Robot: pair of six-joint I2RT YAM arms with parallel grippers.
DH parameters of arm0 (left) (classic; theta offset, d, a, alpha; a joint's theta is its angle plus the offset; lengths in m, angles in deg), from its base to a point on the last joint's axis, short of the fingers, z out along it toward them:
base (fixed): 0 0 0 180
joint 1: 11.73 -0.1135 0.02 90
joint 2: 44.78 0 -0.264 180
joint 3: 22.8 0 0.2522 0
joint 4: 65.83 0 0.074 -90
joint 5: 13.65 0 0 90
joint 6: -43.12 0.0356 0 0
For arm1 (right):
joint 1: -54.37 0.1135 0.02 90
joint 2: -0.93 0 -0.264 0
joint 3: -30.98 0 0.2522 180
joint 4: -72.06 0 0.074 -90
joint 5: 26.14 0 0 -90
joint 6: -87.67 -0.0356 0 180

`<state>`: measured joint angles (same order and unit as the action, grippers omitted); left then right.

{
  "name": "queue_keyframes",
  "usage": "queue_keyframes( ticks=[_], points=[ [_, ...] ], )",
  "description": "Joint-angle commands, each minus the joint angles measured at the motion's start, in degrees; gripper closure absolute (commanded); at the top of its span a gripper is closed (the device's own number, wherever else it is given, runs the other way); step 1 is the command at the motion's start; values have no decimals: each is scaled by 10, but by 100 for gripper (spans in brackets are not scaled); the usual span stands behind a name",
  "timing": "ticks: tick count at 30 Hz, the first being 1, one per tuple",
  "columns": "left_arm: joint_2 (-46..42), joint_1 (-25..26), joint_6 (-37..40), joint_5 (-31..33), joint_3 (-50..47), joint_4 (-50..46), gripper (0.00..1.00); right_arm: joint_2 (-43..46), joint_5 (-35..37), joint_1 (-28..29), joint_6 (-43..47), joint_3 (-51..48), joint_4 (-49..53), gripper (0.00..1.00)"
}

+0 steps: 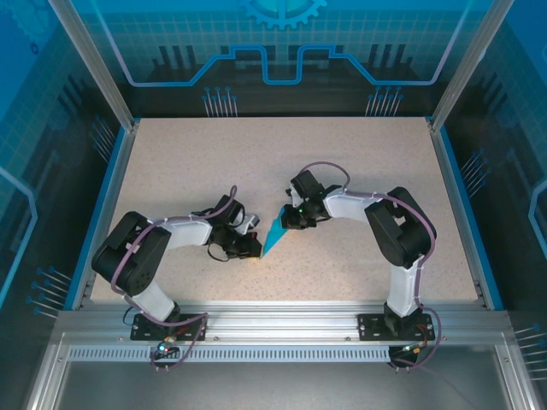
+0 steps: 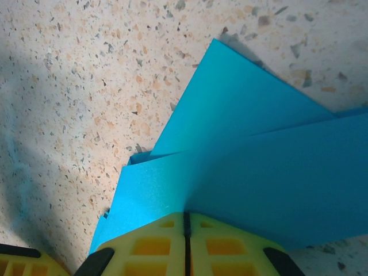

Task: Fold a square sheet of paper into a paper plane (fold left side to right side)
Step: Fold the wing for the fifth time at the center of the table.

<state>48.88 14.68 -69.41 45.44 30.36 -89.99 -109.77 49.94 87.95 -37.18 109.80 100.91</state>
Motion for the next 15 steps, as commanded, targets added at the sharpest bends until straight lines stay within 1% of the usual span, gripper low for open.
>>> queue_keyframes(
  ticks=[1, 4, 7, 11, 14, 15],
  points=[
    [-18, 7, -3, 16, -20, -69, 94, -30, 46, -17, 14, -2, 55, 92],
    [-37, 6, 2, 25, -17, -88, 94, -29, 45, -17, 15, -2, 51, 92],
    [-66, 4, 1, 19, -14, -95, 93, -25, 40, -18, 18, -1, 40, 92],
    [-118, -11, -17, 13, -10, -85, 85, -7, 34, -21, 29, 13, 31, 90],
    [-159, -23, -27, 34, 0, -82, 71, 22, 60, -21, 42, 36, 49, 87],
    [-173, -24, -31, 46, 5, -82, 66, 35, 72, -21, 46, 43, 59, 82]
  ],
)
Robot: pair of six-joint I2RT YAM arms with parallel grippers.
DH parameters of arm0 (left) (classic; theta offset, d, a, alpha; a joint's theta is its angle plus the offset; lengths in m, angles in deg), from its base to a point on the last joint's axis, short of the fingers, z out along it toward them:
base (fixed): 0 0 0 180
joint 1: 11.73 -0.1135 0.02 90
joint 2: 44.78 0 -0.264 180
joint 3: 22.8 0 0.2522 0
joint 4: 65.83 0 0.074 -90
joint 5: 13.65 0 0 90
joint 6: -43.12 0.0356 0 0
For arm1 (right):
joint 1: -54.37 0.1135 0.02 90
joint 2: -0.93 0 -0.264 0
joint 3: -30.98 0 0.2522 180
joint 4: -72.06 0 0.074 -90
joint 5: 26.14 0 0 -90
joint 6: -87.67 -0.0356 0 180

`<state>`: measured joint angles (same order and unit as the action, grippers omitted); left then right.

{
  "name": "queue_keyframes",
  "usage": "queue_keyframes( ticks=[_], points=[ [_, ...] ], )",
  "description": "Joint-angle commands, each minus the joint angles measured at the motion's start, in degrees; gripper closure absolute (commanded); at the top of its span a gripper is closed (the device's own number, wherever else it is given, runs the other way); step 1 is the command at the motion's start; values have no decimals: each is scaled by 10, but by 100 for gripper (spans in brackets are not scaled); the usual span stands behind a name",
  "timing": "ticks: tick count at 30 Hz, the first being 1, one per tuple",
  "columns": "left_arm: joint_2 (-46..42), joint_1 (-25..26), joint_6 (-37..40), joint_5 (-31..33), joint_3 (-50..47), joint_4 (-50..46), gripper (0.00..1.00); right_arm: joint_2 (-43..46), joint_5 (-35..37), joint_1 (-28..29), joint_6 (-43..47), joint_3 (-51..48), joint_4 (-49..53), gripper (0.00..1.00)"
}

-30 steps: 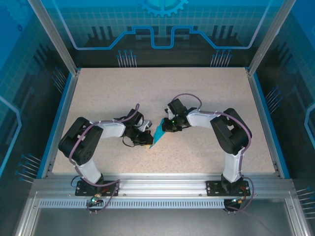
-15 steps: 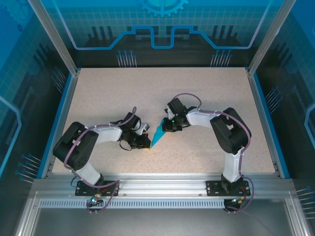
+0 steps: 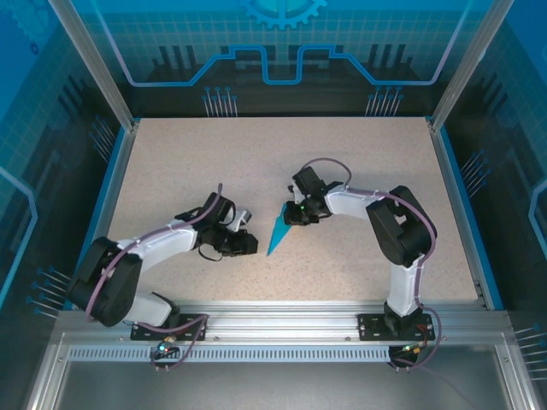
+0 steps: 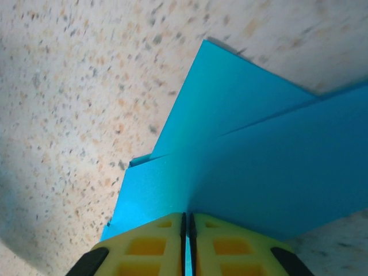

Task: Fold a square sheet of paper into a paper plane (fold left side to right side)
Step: Fold the wing for the fifth time at the center of the table, then move the paper plane to the center of the table.

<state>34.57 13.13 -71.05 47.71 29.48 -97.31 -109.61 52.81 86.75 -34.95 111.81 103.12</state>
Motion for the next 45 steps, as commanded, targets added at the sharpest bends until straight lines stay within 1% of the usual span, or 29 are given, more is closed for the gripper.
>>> queue_keyframes(
  ticks=[1, 2, 6, 8, 10, 13, 15, 22, 23, 24, 26, 28, 30, 32, 34, 35, 38, 43, 45],
  points=[
    [-42, -12, -19, 38, 17, -8, 64, 48, 58, -8, 25, 26, 46, 79],
    [-54, -14, -23, 46, 20, -4, 63, 60, 71, -7, 26, 26, 52, 77],
    [-92, -19, -46, 102, 24, 18, 44, 124, 148, 7, 15, 16, 95, 61],
    [-104, -22, -54, 126, 24, 27, 37, 145, 180, 20, -7, 7, 117, 55],
    [-110, -24, -60, 140, 23, 33, 33, 161, 191, 38, -45, -13, 119, 47],
    [-111, -27, -65, 142, 22, 40, 31, 168, 185, 68, -91, -43, 87, 35],
    [-111, -27, -66, 141, 18, 43, 30, 159, 174, 83, -108, -47, 67, 30],
    [-114, -28, -68, 141, 6, 45, 28, 94, 162, 106, -133, -7, 57, 29],
    [-114, -28, -68, 141, 5, 45, 28, 87, 165, 106, -137, -2, 63, 30],
    [-114, -28, -68, 141, 5, 44, 28, 80, 169, 107, -140, 1, 69, 32],
    [-115, -28, -68, 139, 5, 44, 27, 73, 173, 108, -148, 0, 75, 41],
    [-115, -28, -67, 138, 6, 43, 26, 73, 168, 107, -148, -2, 75, 55],
    [-116, -28, -64, 136, 8, 41, 25, 85, 159, 111, -142, -2, 71, 73],
    [-117, -28, -62, 137, 10, 39, 24, 105, 158, 115, -131, 1, 72, 86],
    [-117, -28, -59, 138, 13, 35, 23, 129, 146, 121, -118, 8, 75, 97],
    [-119, -28, -59, 139, 13, 33, 23, 140, 138, 122, -113, 9, 74, 100],
    [-125, -29, -57, 141, 14, 28, 22, 176, 99, 127, -100, -6, 54, 100],
    [-135, -29, -52, 150, 15, 18, 21, 215, 27, 121, -105, -72, -9, 100],
    [-139, -29, -50, 154, 16, 12, 20, 215, 16, 116, -109, -98, -26, 100]
  ],
)
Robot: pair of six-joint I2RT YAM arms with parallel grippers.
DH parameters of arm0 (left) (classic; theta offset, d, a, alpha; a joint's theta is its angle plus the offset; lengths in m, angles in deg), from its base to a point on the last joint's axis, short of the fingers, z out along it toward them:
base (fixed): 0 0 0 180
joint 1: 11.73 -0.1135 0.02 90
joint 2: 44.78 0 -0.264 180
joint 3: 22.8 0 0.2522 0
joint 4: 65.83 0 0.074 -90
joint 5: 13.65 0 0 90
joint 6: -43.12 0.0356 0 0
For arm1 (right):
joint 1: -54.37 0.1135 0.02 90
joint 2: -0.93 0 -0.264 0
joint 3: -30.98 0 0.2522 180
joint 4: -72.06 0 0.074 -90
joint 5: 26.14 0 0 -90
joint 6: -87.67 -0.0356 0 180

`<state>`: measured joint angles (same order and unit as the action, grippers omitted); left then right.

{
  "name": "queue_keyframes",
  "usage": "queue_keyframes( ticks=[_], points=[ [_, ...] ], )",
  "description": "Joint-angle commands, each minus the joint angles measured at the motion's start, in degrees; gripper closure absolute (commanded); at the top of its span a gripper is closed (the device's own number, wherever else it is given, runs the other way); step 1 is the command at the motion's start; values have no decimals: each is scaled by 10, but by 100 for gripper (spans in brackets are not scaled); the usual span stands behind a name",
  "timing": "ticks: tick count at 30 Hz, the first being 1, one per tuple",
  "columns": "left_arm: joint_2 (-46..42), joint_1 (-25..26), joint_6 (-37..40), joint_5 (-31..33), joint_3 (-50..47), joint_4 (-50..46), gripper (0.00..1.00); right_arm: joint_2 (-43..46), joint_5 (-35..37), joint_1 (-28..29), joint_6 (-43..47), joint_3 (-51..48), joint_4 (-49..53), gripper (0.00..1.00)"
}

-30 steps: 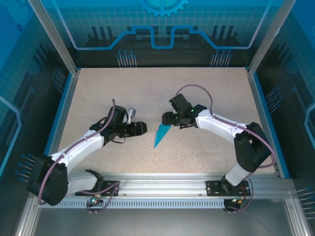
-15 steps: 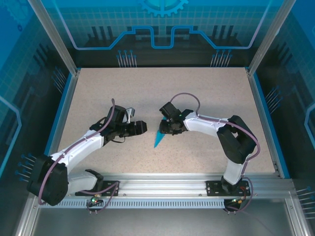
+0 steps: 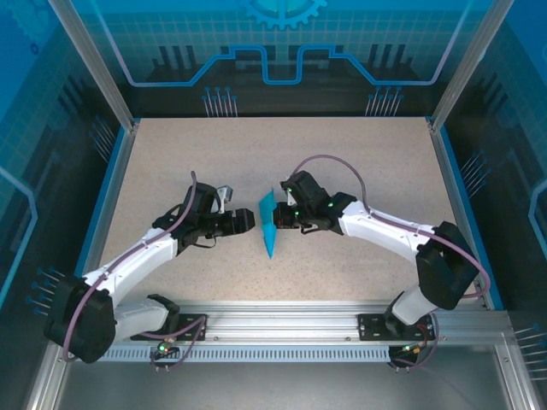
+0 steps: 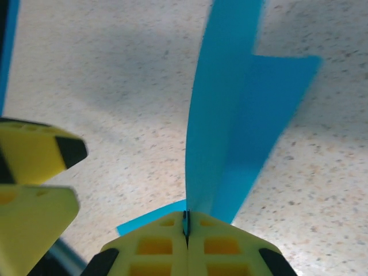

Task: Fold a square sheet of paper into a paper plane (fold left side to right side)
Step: Move the paper plane to the center of the table.

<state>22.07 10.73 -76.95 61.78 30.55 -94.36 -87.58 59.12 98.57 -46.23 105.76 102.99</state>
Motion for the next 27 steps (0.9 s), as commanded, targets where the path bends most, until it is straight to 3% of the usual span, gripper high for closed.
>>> queue_keyframes(
  ticks=[1, 9, 18, 27],
  points=[
    [-16, -5, 8, 15, 6, -19, 20, -6, -52, -6, 1, -54, -38, 100],
    [-28, -6, 5, 18, 6, -30, 19, 7, -34, -50, 12, -149, -57, 96],
    [-39, -6, 8, 23, 11, -40, 15, 47, 39, -88, 41, -175, 34, 83],
    [-56, -7, 5, 26, 9, -41, 9, 105, 128, -30, 80, -81, 181, 60]
  ],
)
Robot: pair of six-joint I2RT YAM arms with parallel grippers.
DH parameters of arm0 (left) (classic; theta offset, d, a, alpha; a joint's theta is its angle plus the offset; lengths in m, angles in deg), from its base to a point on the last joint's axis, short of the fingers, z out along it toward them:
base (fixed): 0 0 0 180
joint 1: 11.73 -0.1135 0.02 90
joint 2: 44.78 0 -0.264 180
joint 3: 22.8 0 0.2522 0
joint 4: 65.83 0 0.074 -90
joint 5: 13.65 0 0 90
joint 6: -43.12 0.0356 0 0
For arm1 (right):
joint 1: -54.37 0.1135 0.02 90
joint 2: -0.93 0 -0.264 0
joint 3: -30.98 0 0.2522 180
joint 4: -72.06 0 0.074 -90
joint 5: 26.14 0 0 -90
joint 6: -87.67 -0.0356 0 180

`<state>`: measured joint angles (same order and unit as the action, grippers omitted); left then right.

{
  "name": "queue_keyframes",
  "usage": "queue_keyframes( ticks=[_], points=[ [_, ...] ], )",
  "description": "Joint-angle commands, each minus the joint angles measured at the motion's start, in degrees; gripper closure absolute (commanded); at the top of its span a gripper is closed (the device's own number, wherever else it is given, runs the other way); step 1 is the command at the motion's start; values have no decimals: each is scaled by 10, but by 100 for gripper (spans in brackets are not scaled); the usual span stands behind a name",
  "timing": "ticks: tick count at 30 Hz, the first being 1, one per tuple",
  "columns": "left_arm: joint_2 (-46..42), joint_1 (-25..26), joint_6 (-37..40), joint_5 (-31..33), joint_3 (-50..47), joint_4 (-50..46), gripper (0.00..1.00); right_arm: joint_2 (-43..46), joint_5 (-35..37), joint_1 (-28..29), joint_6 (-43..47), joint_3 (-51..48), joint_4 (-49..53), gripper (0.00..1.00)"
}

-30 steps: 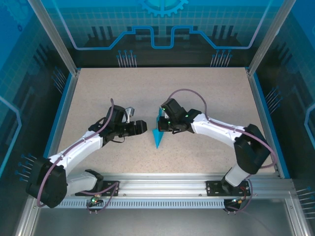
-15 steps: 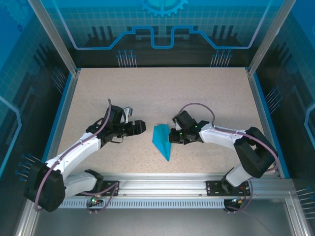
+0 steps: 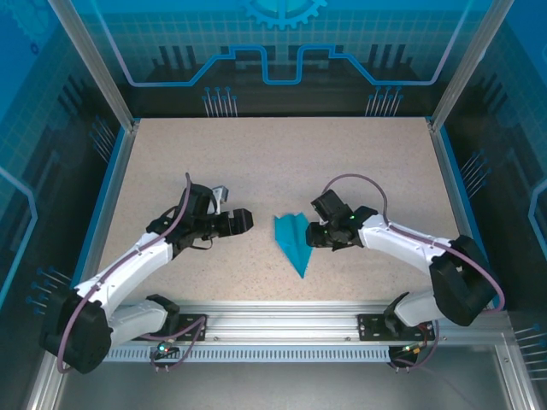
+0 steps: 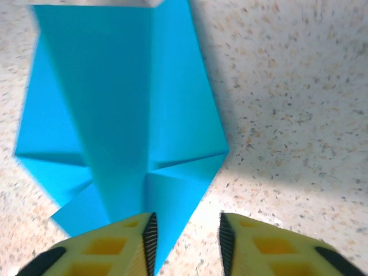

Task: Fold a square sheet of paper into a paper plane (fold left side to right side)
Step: Move the paper plane to the center of the table, then pick up the paper plane at the center of the table.

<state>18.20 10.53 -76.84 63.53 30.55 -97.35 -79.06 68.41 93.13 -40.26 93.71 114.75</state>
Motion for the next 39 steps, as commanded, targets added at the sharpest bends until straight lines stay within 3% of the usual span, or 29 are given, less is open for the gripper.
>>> queue_keyframes(
  ticks=[1, 11, 23, 28, 39],
  points=[
    [-20, -5, 4, 9, 8, -11, 8, 21, 34, 36, 20, 44, 70, 57],
    [-37, -6, 7, 11, -3, -15, 5, -47, -1, 97, 8, 44, 54, 17],
    [-39, -10, 10, 14, -7, -17, 4, -135, -16, 114, 22, 75, 44, 13],
    [-39, -12, 11, 16, -6, -18, 4, -145, -4, 116, 26, 91, 55, 25],
    [-37, -13, 10, 15, -4, -18, 3, -142, 18, 115, 31, 99, 75, 68]
  ],
)
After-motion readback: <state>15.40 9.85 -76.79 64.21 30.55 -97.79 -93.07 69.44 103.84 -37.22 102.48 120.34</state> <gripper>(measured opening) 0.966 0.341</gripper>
